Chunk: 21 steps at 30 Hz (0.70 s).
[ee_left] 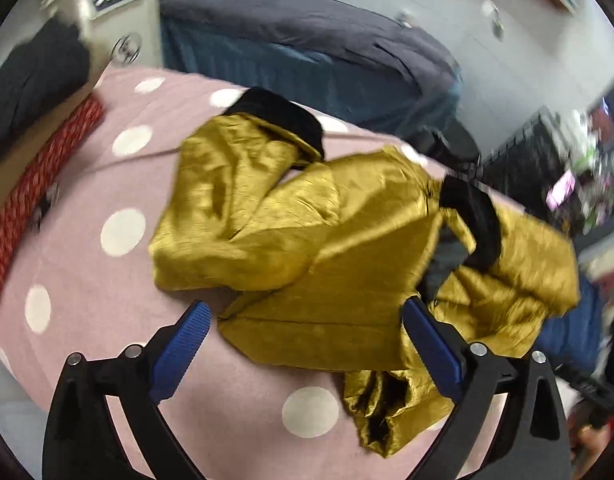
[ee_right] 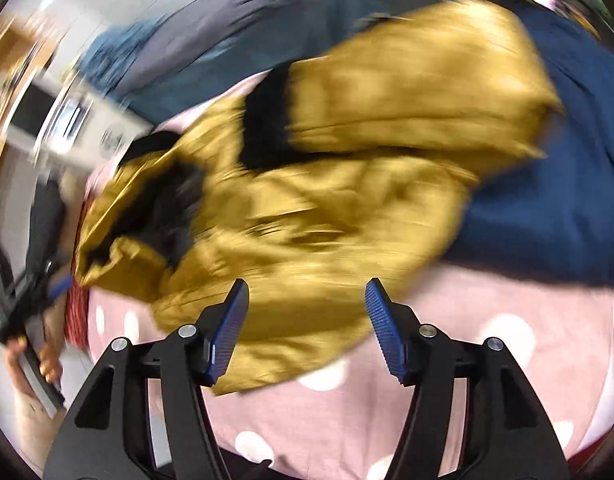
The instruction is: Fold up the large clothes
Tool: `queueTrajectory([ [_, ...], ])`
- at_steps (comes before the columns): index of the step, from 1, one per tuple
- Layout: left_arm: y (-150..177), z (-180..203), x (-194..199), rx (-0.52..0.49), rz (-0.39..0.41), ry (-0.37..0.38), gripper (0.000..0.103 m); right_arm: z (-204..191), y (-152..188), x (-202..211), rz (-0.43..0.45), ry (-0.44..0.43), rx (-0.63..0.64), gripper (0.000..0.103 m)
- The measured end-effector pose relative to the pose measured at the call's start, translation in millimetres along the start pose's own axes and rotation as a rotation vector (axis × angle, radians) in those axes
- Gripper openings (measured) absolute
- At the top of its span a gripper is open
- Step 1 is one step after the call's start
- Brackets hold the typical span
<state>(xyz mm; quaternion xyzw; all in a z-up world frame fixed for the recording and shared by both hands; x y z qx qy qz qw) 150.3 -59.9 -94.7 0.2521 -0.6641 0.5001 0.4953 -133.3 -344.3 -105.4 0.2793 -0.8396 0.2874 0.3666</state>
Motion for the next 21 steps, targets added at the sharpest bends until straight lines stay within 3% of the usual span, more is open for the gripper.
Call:
queueTrajectory([
  [2, 6.9, 26.0, -9.8, -0.112, -0.008, -0.102, 0.096, -32.2, 7.6, -11.2, -0.025, -0.013, 0.080, 0.065],
  [5, 11.2, 41.0, -23.4, -0.164, -0.011, -0.175, 0.092, -57.8, 16.6, -23.5, -0.063, -0.012, 0.160, 0.067],
  [7, 12.9, 38.1, -36.4, -0.161, -0.035, -0.217, 0.066, -61.8, 26.6, -27.2, -0.087, 0.003, 0.197, 0.067],
  [10, 16.4, 24.3, -46.6, -0.109, -0.100, -0.193, 0.030, -59.0, 38.2, -27.3, -0.110, 0.039, 0.215, 0.067],
  [15, 15.9, -9.8, -34.2, -0.050, -0.097, -0.187, 0.024, -51.3, 49.6, -28.5, -0.136, 0.050, 0.219, 0.067],
  [18, 17.8, -27.2, -28.8, -0.013, -0.108, -0.160, 0.023, -68.7, 54.7, -42.9, -0.174, 0.041, 0.294, 0.067],
  [21, 21.1, -32.6, -26.8, 0.017, -0.120, -0.136, 0.023, -105.8, 60.2, -70.5, -0.230, 0.032, 0.455, 0.067],
])
Point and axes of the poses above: each gripper's, at about its wrist camera, not at the fingertips, and x roughly against the way its jaws point, z to its right, y to its underside, the point moved 5 cm from there along -x, roughly the way its jaws point, and after that the axes turned 12 degrees about -y, right-handed, at the moved point
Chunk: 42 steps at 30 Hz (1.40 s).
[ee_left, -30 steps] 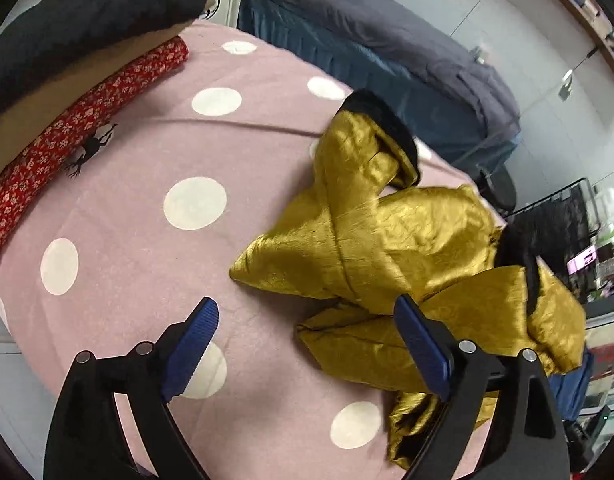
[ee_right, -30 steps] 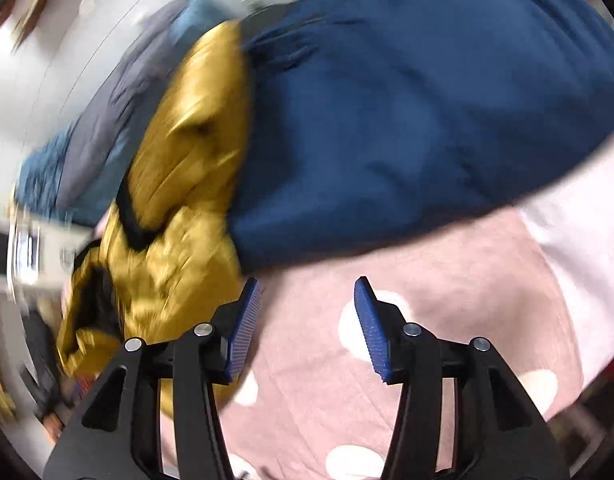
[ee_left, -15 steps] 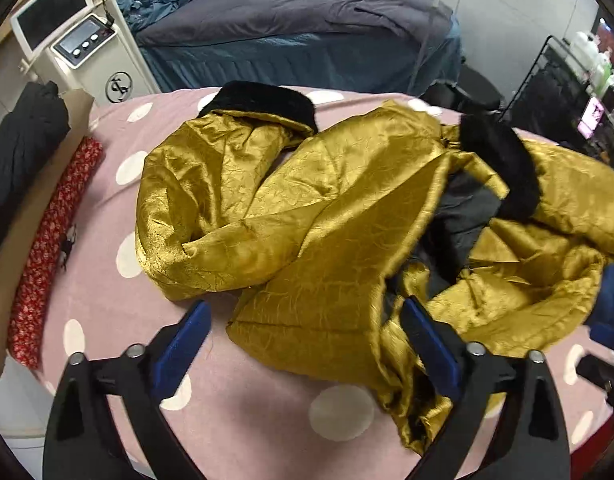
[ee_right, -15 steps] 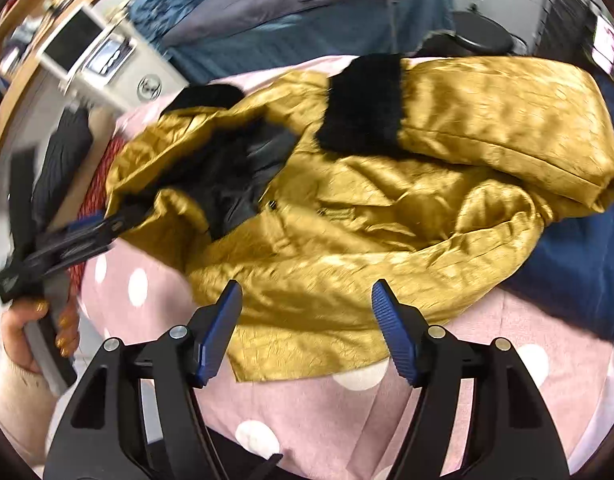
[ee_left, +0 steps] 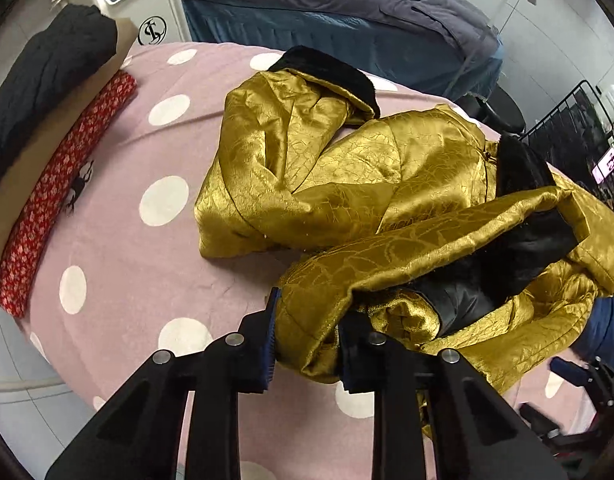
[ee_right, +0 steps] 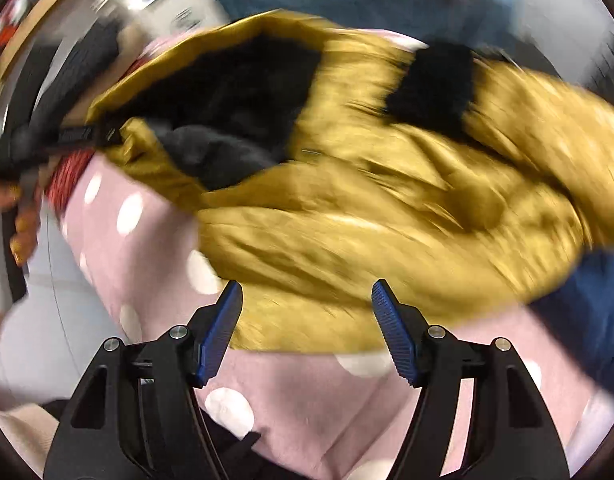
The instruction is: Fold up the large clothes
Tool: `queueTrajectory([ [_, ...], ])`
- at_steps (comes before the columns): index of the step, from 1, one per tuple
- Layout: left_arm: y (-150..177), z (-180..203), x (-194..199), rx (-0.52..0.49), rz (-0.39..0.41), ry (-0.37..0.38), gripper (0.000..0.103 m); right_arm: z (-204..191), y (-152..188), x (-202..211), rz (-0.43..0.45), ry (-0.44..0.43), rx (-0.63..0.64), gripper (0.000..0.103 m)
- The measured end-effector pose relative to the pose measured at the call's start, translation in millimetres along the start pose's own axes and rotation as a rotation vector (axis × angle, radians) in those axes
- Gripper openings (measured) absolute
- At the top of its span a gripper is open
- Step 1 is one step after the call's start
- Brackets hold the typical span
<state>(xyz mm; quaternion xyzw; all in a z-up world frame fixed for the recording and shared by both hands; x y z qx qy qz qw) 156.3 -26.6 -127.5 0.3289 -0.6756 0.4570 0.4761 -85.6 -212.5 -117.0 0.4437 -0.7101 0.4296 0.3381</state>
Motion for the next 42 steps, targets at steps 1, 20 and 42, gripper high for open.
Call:
queueTrajectory([
  [1, 0.5, 0.7, 0.7, 0.006, 0.000, 0.004, 0.023, -14.1, -6.8, -9.9, -0.019, 0.020, 0.068, 0.067],
  [20, 37.4, -13.0, 11.1, -0.150, -0.012, -0.016, 0.023, 34.2, 40.8, 18.9, -0.096, 0.153, 0.082, 0.018],
  [42, 208.9, -92.3, -87.0, -0.287, -0.345, -0.122, 0.023, 138.7, 190.9, 24.9, -0.324, 0.183, -0.163, 0.023],
])
Point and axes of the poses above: each gripper's, at about its wrist camera, not at the fingertips, and x roughly against the way its jaws point, z to its right, y to its underside, the point moved 5 cm from there along -x, roughly the way its jaws point, and after that the axes turned 12 degrees about -y, right-handed, at the moved point
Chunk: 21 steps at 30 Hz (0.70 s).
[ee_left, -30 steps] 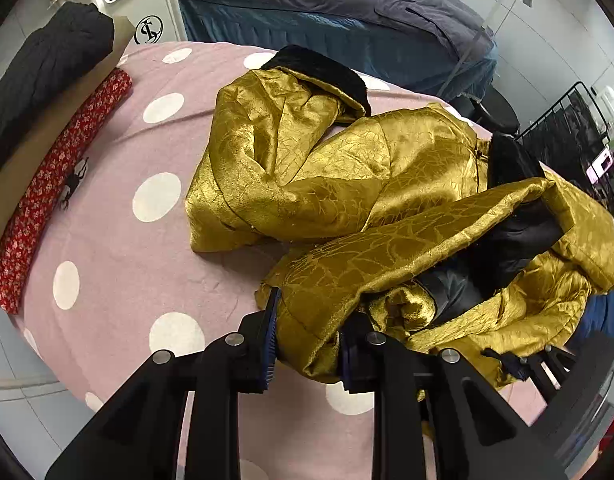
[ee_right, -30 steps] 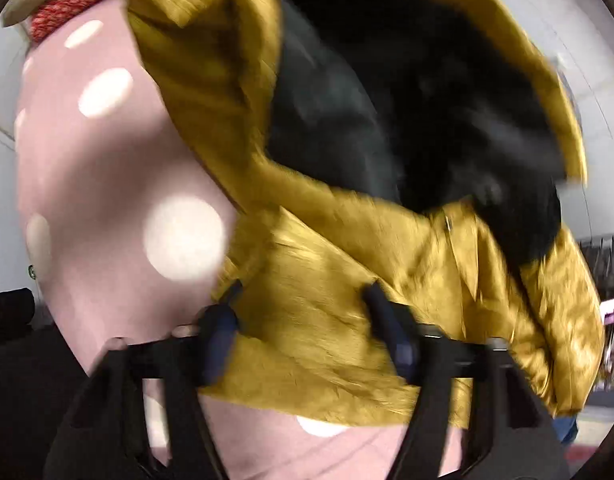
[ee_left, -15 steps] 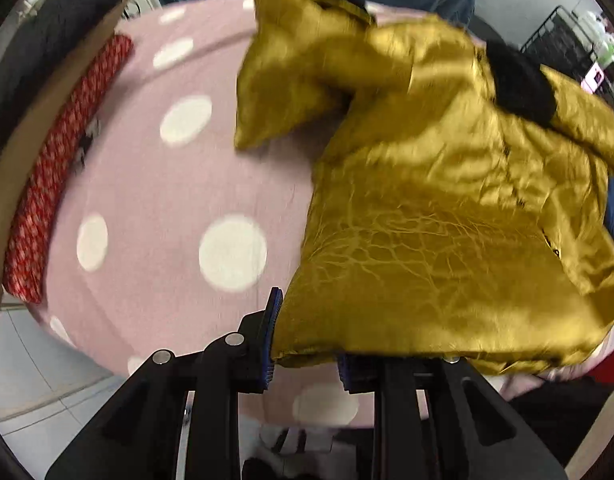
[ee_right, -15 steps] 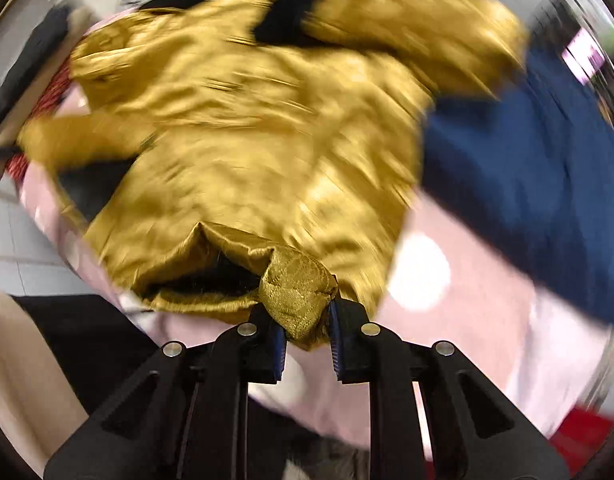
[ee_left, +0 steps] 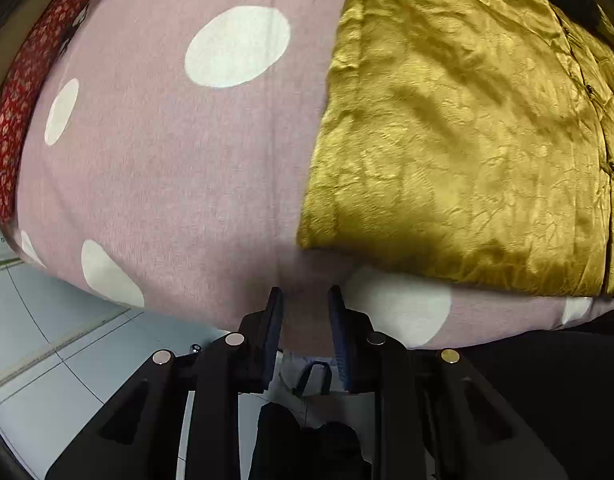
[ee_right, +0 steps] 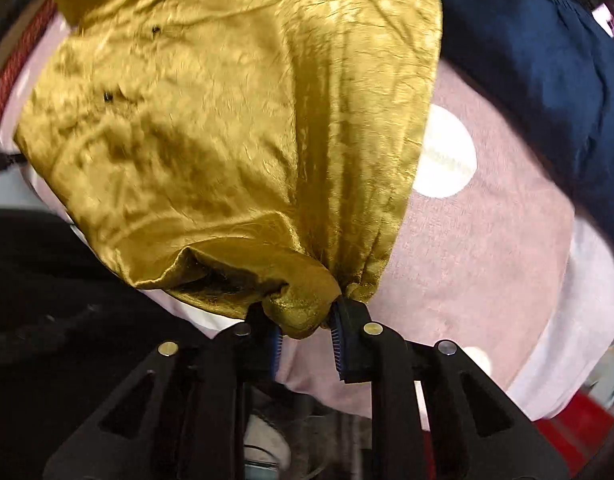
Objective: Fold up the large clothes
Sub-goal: 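Lay the jacket flat on the bedspread and open both tools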
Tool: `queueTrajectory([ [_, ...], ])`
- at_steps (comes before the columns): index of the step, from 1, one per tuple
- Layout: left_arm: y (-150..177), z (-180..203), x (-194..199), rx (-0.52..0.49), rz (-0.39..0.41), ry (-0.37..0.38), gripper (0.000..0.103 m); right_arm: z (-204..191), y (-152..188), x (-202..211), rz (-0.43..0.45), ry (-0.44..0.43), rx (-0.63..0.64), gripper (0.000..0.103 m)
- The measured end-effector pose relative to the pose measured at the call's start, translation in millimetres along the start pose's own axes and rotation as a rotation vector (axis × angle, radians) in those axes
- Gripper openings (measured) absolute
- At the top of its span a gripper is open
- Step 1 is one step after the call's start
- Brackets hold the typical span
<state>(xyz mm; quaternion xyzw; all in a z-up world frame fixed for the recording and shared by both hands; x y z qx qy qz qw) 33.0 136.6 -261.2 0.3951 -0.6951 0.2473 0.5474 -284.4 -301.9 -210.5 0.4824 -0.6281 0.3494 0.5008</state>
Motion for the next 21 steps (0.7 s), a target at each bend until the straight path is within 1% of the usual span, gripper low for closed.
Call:
queueTrajectory([
  [1, 0.5, -3.7, 0.1, 0.010, 0.007, 0.002, 0.023, -1.0, -2.0, -3.7, -0.013, 0.008, 0.017, 0.024],
  [2, 0.8, -7.7, 0.6, 0.018, 0.015, 0.003, 0.023, -0.1, -3.2, -4.9, -0.019, 0.008, 0.021, 0.030],
  [3, 0.5, -12.0, 2.2, 0.027, 0.025, 0.000, 0.028, 1.7, -4.4, -5.1, -0.026, 0.010, 0.019, 0.041],
  [4, 0.4, -18.1, 4.5, 0.043, 0.034, 0.002, 0.042, 4.2, -4.7, -5.0, -0.035, 0.014, 0.007, 0.047],
  [5, 0.3, -23.7, 7.2, 0.061, 0.044, 0.012, 0.051, 4.7, -6.9, -8.1, -0.043, 0.016, -0.007, 0.056],
  [6, 2.2, -33.2, 10.9, 0.092, 0.061, 0.022, 0.065, 7.3, -5.1, -9.5, -0.051, 0.023, -0.023, 0.062],
  [7, 1.7, -40.2, 13.3, 0.110, 0.069, 0.021, 0.071, 11.2, -0.8, -9.4, -0.052, 0.028, -0.034, 0.062],
  [9, 1.2, -60.9, 15.3, 0.155, 0.075, 0.005, 0.071, 17.3, 7.6, -7.7, -0.049, 0.021, -0.055, 0.062],
  [12, -0.3, -86.7, 16.9, 0.217, 0.076, -0.046, 0.071, 27.3, 17.4, -3.7, -0.042, 0.011, -0.100, 0.062],
  [14, -8.0, -102.5, 21.2, 0.268, 0.092, -0.070, 0.071, 35.1, 26.8, 1.2, -0.031, -0.002, -0.130, 0.062],
  [16, -21.4, -111.5, 31.6, 0.292, 0.120, -0.081, 0.071, 42.2, 29.6, 6.2, -0.024, -0.010, -0.161, 0.062],
  [18, -38.1, -107.6, 48.0, 0.278, 0.172, -0.082, 0.072, 48.8, 34.0, 14.4, -0.007, -0.011, -0.185, 0.062],
  [20, -58.5, -87.4, 59.8, 0.256, 0.210, -0.067, 0.072, 56.9, 31.7, 29.6, 0.025, -0.017, -0.204, 0.062],
  [21, -69.1, -78.1, 68.5, 0.245, 0.234, -0.045, 0.072, 57.8, 29.6, 36.3, 0.039, -0.018, -0.209, 0.062],
])
Point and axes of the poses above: each gripper's, at about its wrist camera, not at the fingertips, and x roughly against the way its jaws point, z to its right, y to its underside, the point moved 5 cm from there along -x, roughly the way its jaws point, and after that the axes turned 12 degrees about -y, right-handed, at the moved point
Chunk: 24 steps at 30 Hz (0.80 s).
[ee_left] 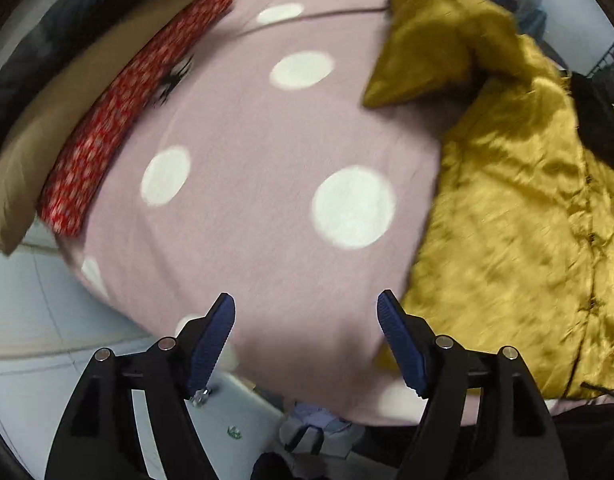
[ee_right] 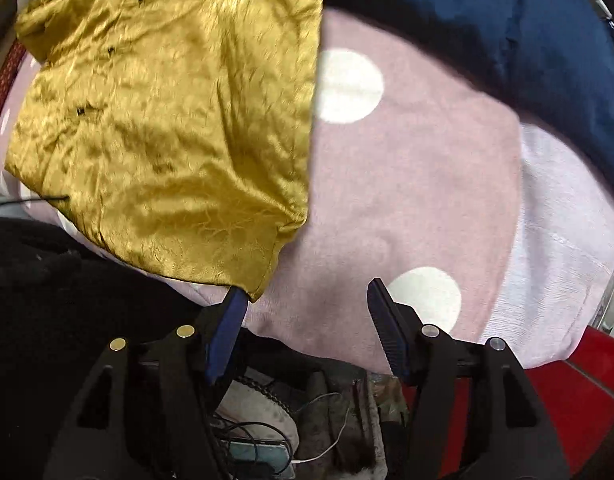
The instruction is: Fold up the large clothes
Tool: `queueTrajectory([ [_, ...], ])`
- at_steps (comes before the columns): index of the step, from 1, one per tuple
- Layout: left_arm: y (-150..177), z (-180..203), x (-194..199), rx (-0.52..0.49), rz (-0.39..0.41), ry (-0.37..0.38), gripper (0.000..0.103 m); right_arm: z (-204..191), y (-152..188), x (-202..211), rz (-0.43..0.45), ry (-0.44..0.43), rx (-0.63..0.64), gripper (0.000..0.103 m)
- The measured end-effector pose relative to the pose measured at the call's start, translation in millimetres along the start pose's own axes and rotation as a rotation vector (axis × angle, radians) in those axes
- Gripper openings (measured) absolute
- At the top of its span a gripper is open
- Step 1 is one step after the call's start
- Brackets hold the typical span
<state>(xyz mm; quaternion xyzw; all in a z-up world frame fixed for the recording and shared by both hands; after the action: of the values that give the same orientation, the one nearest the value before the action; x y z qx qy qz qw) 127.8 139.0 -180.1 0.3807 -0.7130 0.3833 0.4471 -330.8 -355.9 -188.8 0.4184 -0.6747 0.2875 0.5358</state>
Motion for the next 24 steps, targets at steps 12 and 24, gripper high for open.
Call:
queueTrajectory([
  [12, -25.6, 158.2, 34.9, -0.202, 0.113, 0.173, 0.075, -32.9, -80.7, 82.0, 0.279, -0.078, -0.028, 0.062],
  [24, -8.4, 221.7, 34.0, -0.302, 0.110, 0.135, 0.078, -121.6, -140.3, -10.7, 0.190, -0.083, 0.085, 0.062],
])
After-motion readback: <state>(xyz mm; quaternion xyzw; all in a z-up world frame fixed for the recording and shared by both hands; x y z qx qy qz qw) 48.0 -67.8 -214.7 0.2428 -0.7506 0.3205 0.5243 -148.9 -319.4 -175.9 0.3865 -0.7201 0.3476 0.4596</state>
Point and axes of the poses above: each gripper's, at about its wrist camera, not at the fingertips, and x roughly against the way its jaws point, z to its right, y to its underside, the point moved 5 cm from there along -x, roughly the way its jaws point, and after that the axes turned 12 degrees about -y, right-handed, at the moved point
